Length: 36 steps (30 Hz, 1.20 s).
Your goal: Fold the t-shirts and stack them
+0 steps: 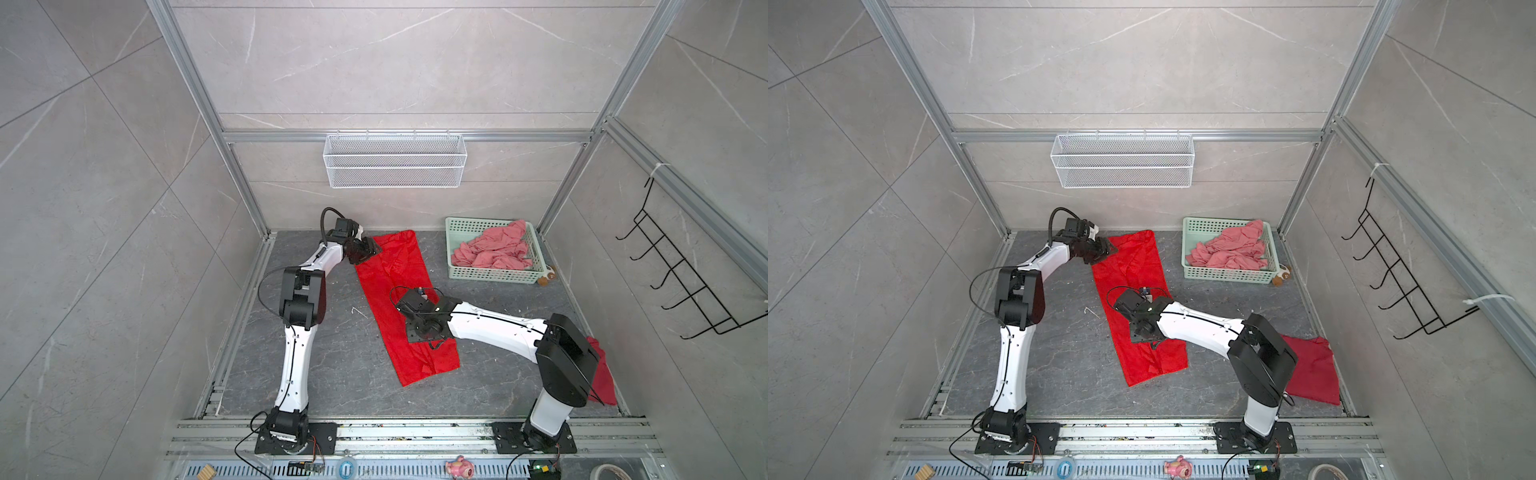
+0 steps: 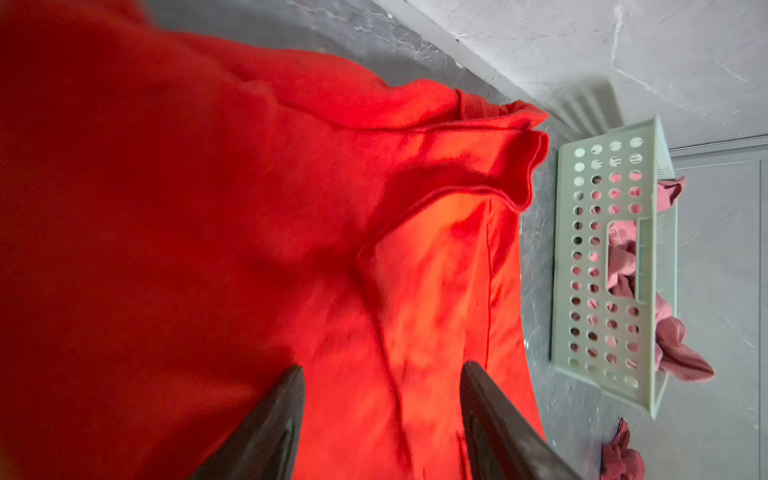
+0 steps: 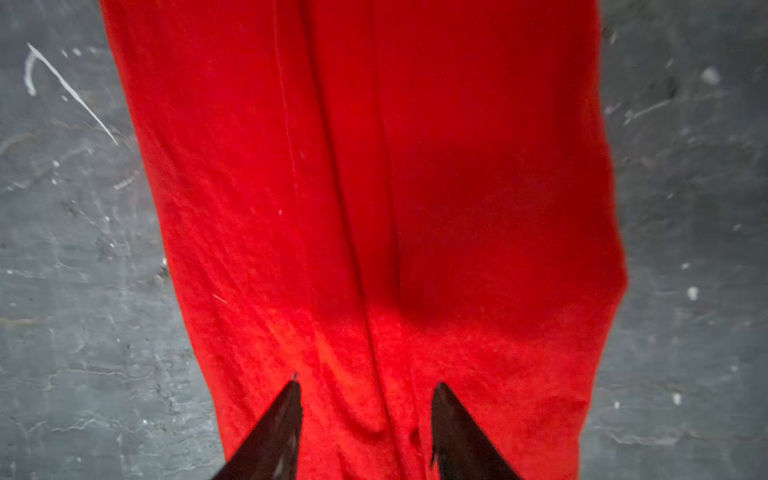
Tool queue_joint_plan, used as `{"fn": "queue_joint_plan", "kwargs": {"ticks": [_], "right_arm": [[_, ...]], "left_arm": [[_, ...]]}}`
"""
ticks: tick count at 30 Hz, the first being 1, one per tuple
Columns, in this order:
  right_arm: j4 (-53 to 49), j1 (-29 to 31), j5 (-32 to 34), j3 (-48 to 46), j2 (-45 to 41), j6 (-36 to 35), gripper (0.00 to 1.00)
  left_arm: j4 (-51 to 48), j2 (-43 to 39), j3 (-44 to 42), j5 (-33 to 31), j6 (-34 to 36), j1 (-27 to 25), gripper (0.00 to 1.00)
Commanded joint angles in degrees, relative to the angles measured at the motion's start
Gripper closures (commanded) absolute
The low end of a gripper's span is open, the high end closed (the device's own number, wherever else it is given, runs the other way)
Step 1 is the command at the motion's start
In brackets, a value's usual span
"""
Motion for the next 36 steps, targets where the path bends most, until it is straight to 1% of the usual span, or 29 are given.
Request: {"fn": "queue_joint_plan", "kwargs": {"ticks": [1, 6, 9, 13, 16, 19, 23, 25, 28, 32, 36], "right_arm": [[-1.82, -0.95, 5.42, 2.45, 2.32, -4.08, 0.47], [2.94, -3.53, 4.25, 1.88, 4.63, -6.05, 0.46], [7.58, -5.64, 0.47, -1.25, 4.57, -6.64, 0.45], [10.59, -6.51, -3.85, -4.99, 4.91, -6.25, 0.46], [11.21, -6.42, -7.10, -6.88, 5.75, -6.03, 0.47], [14.19, -6.28, -10.54, -10.65, 5.78, -3.89, 0.48], [16.49, -4.63, -11.73, -14.38, 5.36, -0.66, 0.49], [17.89, -2.67, -13.01, -15.01, 5.63, 0.71, 0.50], [18.70, 1.23, -15.03, -13.23, 8.13, 2.56, 0.51], [16.39, 5.77, -13.10, -9.62, 10.00, 4.62, 0.51], [14.92, 7.01, -10.31, -10.17, 8.72, 6.65, 0.51]], "left_arm": [[0.32, -9.45, -3.04, -4.02, 2.10, 0.16, 0.37], [-1.28, -11.24, -9.29, -10.15, 1.98, -2.35, 0.36], [-1.02, -10.19, -10.22, -11.25, 1.02, -3.01, 0.36], [-0.77, -7.57, -8.51, -12.44, -0.05, -3.38, 0.36], [-1.01, -4.84, -5.51, -13.11, -0.73, -3.39, 0.36], [-1.85, -0.56, -1.87, -13.71, -1.45, -3.39, 0.36], [-4.27, 4.06, 3.68, -13.63, -1.84, -3.39, 0.36], [-4.91, 6.62, 6.79, -11.61, -2.40, -3.39, 0.36], [-5.64, 10.96, 12.82, -8.18, -3.41, -3.94, 0.36], [-7.16, 14.61, 19.11, -6.51, -3.85, -4.69, 0.36], [-6.61, 14.08, 18.78, -7.10, -3.62, -4.47, 0.36]]}}
